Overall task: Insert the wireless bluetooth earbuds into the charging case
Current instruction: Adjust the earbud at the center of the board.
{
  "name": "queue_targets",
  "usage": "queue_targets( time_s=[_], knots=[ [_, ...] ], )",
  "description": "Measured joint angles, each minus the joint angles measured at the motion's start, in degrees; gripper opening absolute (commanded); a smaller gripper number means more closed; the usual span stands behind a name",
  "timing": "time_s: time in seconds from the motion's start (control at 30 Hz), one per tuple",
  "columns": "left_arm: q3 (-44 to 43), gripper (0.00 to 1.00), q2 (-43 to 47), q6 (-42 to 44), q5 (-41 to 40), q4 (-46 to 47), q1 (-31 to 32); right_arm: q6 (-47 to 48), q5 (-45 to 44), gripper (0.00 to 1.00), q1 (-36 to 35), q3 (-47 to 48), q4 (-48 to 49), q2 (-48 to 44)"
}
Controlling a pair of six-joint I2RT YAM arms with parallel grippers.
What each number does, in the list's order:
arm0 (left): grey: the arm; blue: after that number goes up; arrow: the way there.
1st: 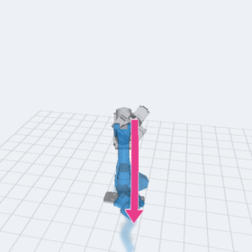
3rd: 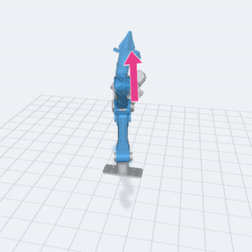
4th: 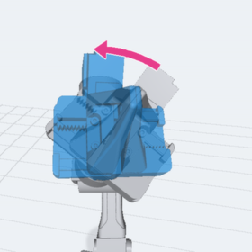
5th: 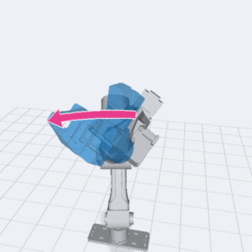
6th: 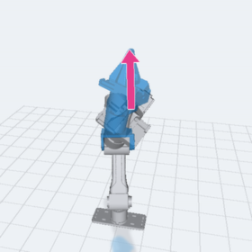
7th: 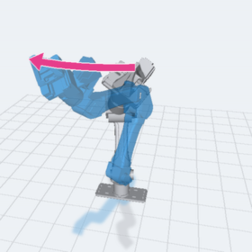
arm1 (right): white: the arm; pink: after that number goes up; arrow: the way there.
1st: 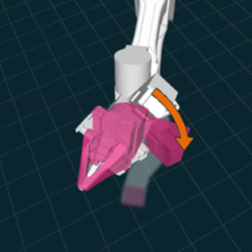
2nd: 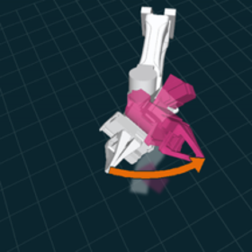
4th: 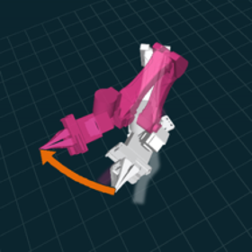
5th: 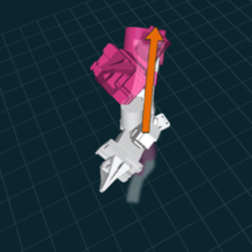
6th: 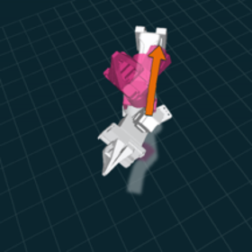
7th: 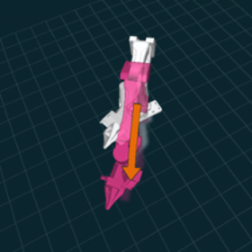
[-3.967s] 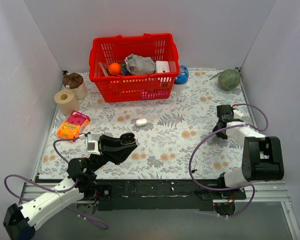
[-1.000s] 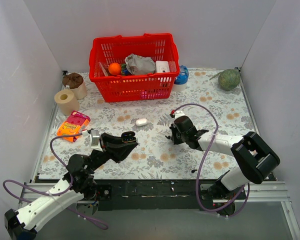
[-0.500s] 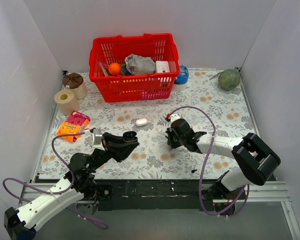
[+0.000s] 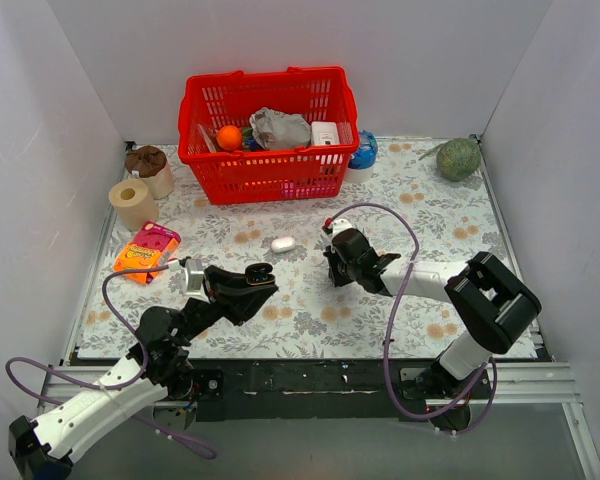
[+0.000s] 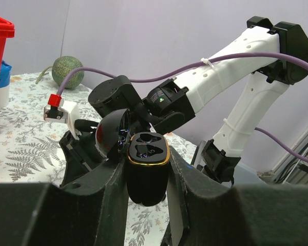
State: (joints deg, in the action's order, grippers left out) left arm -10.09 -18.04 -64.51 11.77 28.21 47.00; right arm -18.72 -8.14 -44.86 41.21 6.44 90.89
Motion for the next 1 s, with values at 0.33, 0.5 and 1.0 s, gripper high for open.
queue_targets(
  time_s=[0.33, 0.5, 1.0],
  knots=[
    [0.0, 0.0, 0.2, 1.1, 0.0, -1.2, 0.0, 4.0, -4.4, 0.01, 0.3, 0.8, -0.5, 0.5],
    [0.0, 0.0, 0.2, 1.3, 0.1, -1.2, 0.0, 4.1, -4.5, 0.01, 0.7, -1.4, -2.6, -2.5],
    [0.0, 0.0, -0.9, 1.2, 0.9, -0.3, 0.0, 1.7, -3.0, 0.01, 4.2, -2.9, -5.2, -4.9]
  ],
)
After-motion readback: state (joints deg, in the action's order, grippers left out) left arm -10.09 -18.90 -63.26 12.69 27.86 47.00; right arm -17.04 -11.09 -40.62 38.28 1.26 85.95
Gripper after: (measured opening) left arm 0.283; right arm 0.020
